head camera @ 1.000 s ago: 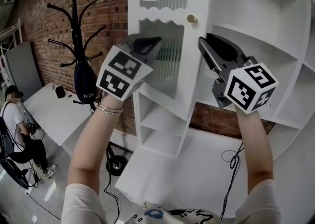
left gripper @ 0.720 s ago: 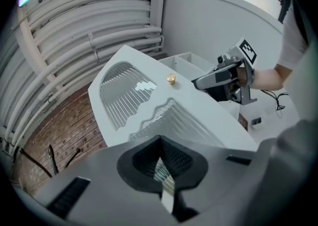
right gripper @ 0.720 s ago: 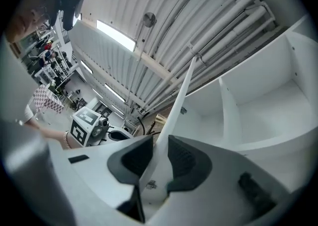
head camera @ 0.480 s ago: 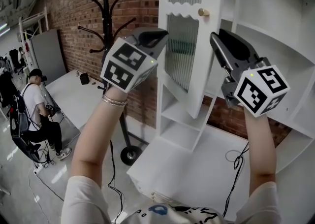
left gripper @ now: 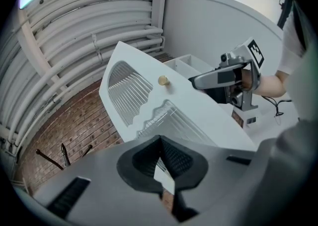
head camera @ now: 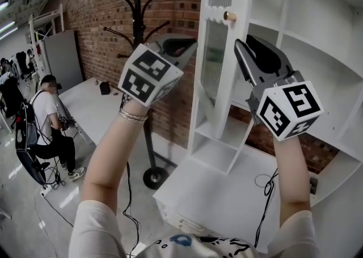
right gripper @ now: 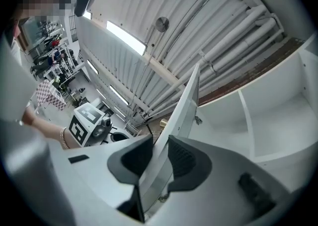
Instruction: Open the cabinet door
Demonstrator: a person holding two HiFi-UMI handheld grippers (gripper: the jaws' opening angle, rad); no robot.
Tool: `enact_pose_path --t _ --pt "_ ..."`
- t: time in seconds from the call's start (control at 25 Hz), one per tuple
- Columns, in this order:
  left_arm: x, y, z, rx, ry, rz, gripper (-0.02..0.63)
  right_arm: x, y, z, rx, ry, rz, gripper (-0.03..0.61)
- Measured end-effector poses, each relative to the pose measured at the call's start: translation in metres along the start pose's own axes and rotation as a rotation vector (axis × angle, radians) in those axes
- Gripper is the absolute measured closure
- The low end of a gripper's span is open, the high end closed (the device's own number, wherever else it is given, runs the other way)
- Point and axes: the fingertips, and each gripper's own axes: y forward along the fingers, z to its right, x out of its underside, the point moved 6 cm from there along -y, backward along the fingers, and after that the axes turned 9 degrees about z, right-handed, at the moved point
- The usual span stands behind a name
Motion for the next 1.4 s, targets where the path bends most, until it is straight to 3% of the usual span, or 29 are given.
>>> enact_pose_path --t 0.32,0.76,1.4 --pt "0.009 -0.029 -0.012 -0.037 -0.034 -0.029 0.601 -0.01 0.022 -0.038 -0.022 -0.051 0.022 0.472" --pt "0.019 -0.063 -0.016 -0.093 -0.072 -0.042 0.601 -0.008 0.041 -0.064 -0.072 0.013 0.051 0.479" --pt "0.029 -0.105 -0.039 -0.165 -0.028 -0.139 0.601 -0.002 0.083 -0.101 -0.174 0.039 0.106 0.489"
